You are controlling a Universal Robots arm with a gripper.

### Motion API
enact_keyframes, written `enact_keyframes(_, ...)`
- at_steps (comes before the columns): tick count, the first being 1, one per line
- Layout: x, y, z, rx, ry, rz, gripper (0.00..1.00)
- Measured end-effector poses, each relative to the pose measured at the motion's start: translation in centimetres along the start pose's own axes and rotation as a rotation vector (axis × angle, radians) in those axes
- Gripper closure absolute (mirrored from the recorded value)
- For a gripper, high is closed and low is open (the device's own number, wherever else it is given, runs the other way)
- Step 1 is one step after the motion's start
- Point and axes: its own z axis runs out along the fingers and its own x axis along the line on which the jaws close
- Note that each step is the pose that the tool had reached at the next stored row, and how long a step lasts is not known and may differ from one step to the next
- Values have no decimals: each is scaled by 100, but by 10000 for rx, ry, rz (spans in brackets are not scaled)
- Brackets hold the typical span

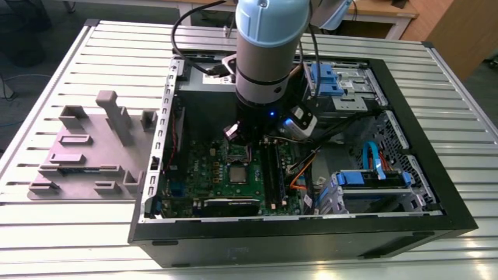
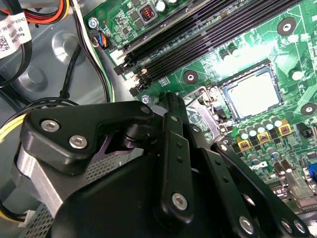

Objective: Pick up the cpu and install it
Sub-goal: 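Close the cpu cover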

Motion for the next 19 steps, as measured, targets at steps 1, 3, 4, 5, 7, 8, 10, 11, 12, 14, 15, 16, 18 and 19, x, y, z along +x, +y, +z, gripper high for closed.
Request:
enact_keyframes(1, 0, 0, -10, -1, 0, 1, 89)
enact_keyframes(3, -1, 0, -26, -3, -2, 0, 89)
enact_keyframes(4, -2, -1, -33, -4, -3, -1, 89)
enact_keyframes(5, -1, -2, -41, -6, -5, 0, 89)
enact_keyframes(7, 1, -8, -56, -9, -7, -1, 89)
enact_keyframes(8, 3, -11, -64, -12, -9, -1, 89)
enact_keyframes(10, 6, -19, -84, -16, -10, -1, 89)
enact_keyframes(11, 9, -23, -93, -19, -12, 0, 89)
enact_keyframes(12, 10, -27, -104, -22, -14, 0, 89)
enact_keyframes(14, 15, -35, -125, -29, -17, 1, 89)
enact_keyframes(15, 17, -41, -135, -33, -21, 0, 89)
enact_keyframes(16, 20, -46, -145, -36, -23, 0, 89)
enact_keyframes(18, 25, -55, -155, -43, -25, 1, 89)
enact_keyframes(19, 25, -55, -155, -53, -30, 2, 89)
